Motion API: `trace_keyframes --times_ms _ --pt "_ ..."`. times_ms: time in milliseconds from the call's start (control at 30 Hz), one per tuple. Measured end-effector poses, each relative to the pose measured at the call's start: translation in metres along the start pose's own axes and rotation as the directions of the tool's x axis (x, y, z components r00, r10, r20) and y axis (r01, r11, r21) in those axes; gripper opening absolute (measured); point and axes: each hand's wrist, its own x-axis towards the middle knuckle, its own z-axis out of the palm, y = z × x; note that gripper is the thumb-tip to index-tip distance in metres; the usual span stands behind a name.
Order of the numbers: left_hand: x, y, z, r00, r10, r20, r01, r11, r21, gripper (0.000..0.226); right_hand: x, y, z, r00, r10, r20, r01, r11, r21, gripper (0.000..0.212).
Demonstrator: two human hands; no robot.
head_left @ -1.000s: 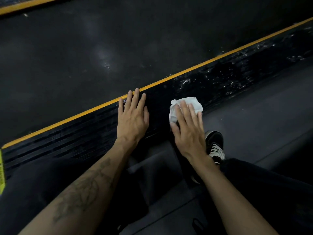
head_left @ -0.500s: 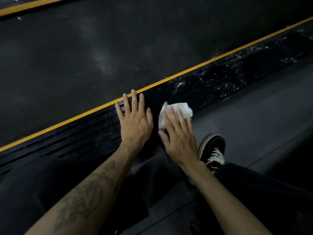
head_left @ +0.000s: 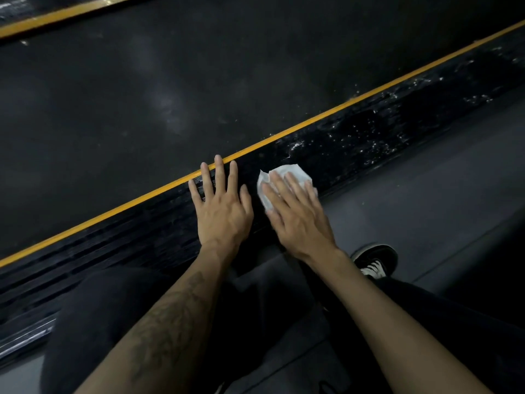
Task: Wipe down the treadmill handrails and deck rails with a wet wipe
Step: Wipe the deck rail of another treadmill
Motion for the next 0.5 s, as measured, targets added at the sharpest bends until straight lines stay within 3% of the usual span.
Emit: trace_keyframes --times_ms 167,267,367,500 --pt "0.001 0.002 -0.001 1.000 -0.003 0.005 0.003 1.000 -0.011 0.059 0.009 0.003 -0.006 0.963 0.260 -0.065 -0.257 0.965 0.050 0.060" --pt "0.002 0.002 -0.002 1.000 -0.001 0.012 0.002 1.000 -0.012 0.059 0.002 -0.019 0.001 0.991 0.122 -0.060 -0.119 0.992 0.049 0.059" --pt "0.002 0.002 -0.001 1.000 -0.001 0.006 0.001 1.000 -0.013 0.060 -0.003 0.002 -0.001 0.999 -0.037 0.005 0.037 0.999 0.011 0.058" --pt "0.003 0.002 0.000 1.000 0.002 0.001 -0.002 1.000 -0.006 0.061 -0.002 0.018 -0.004 0.985 0.165 -0.057 -0.160 0.984 0.083 0.059"
